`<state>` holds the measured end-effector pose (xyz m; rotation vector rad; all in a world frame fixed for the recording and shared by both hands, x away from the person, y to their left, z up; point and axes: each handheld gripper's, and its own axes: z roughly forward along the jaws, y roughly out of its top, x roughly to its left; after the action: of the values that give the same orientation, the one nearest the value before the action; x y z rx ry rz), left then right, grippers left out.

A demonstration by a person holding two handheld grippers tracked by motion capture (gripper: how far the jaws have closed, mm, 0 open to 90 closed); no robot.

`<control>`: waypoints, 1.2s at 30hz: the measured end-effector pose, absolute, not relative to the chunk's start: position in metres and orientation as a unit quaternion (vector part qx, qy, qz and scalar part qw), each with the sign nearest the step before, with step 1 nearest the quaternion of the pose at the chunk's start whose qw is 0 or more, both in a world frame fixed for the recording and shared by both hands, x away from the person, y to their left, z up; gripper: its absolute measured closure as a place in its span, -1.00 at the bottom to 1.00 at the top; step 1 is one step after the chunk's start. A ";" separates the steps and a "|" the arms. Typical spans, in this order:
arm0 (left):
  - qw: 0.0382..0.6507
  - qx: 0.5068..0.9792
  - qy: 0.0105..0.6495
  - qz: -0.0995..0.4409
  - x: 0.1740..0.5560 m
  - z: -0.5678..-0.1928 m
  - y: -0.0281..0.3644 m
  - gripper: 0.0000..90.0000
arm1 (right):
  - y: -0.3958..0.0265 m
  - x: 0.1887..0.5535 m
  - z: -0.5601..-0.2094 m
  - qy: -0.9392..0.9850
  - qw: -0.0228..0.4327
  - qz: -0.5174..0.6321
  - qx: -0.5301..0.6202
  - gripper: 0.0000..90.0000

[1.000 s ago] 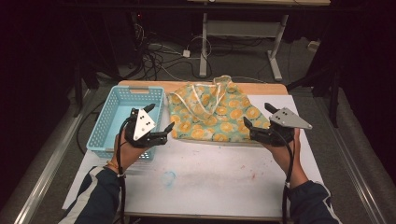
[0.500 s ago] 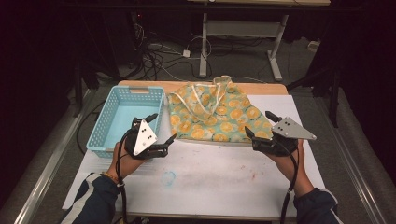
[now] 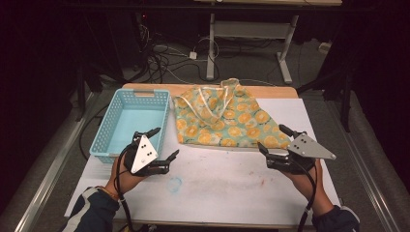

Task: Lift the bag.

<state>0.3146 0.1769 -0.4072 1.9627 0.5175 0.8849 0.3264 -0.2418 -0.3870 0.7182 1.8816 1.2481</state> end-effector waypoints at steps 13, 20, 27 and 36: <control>0.432 0.796 0.206 0.370 0.293 -0.425 0.189 -0.65 | -0.247 0.304 -0.400 0.743 0.377 0.487 0.263 -0.63; 0.423 0.801 0.216 0.365 0.284 -0.437 0.196 -0.65 | -0.251 0.297 -0.406 0.741 0.385 0.486 0.258 -0.63; 0.420 0.801 0.229 0.359 0.274 -0.446 0.207 -0.65 | -0.249 0.290 -0.417 0.749 0.383 0.477 0.255 -0.63; 0.398 0.818 0.232 0.343 0.263 -0.459 0.218 -0.65 | -0.252 0.276 -0.442 0.759 0.369 0.473 0.252 -0.62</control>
<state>0.2628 0.2182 -0.4593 2.0720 0.5876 0.8681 0.2758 -0.2516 -0.4417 0.6474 1.9488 1.2129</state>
